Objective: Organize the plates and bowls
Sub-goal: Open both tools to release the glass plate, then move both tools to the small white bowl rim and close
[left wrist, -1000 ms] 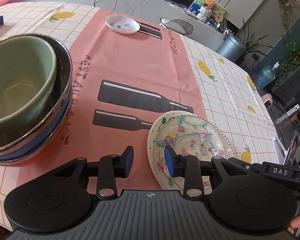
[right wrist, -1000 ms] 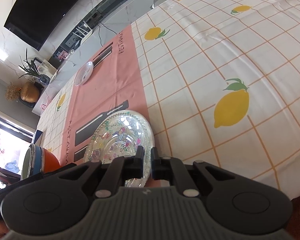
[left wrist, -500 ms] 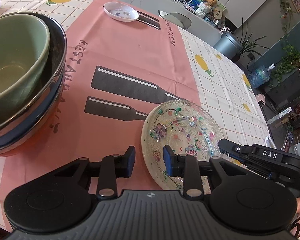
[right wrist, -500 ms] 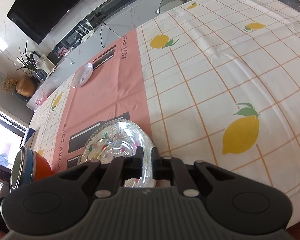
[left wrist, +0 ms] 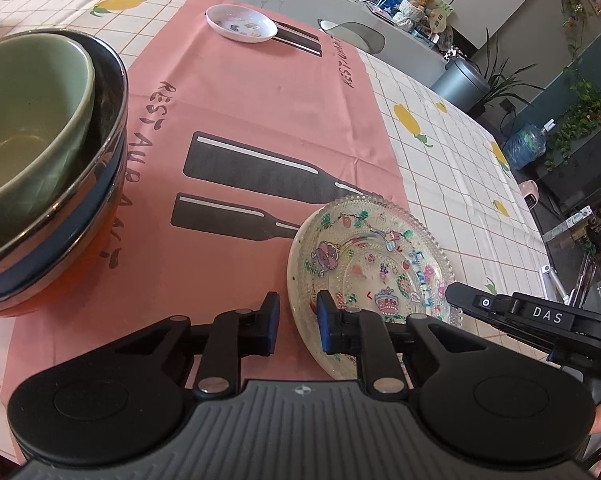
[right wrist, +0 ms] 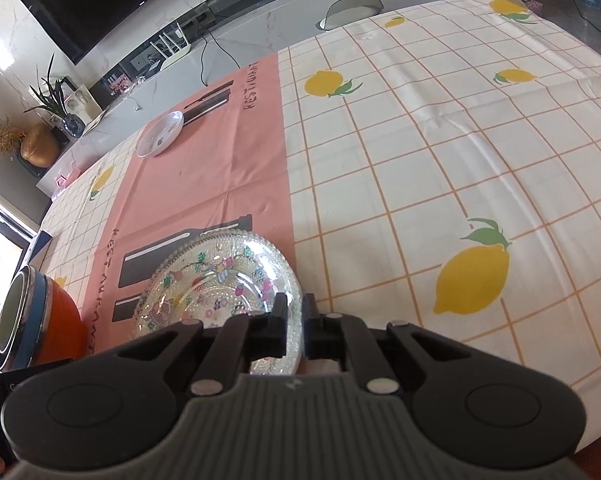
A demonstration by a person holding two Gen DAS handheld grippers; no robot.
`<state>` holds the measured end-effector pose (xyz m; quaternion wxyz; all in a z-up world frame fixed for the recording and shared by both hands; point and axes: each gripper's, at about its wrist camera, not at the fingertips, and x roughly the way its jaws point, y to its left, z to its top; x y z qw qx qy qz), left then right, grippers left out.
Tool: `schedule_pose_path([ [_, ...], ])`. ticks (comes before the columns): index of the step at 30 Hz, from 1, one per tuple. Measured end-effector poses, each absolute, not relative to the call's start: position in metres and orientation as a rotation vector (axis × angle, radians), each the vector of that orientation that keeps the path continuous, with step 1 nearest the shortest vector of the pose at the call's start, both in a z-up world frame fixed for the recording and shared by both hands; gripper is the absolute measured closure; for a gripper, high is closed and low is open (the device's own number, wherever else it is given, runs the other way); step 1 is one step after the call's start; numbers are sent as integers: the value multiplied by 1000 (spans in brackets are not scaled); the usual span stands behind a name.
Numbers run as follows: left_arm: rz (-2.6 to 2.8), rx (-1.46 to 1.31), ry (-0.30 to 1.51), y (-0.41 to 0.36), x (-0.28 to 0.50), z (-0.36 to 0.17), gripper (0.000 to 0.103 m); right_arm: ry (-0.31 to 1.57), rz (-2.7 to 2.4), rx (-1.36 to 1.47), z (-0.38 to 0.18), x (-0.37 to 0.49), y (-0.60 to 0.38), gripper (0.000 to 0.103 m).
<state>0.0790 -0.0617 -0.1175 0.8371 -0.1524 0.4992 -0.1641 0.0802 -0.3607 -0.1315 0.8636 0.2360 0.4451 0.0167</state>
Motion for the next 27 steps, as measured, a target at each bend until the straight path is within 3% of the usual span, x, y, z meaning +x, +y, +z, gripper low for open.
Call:
schedule_pose_path([
  [3, -332, -290, 1040, -63, 77, -112, 81, 921, 24, 496, -128, 78, -360, 90],
  [5, -322, -264, 1035, -64, 76, -107, 81, 910, 14, 474, -122, 76, -358, 74],
  [6, -317, -248, 1030, -65, 75, -104, 81, 901, 11, 462, -119, 75, -357, 73],
  [27, -304, -102, 977, -81, 130, -9, 78, 810, 117, 251, -42, 118, -301, 67],
])
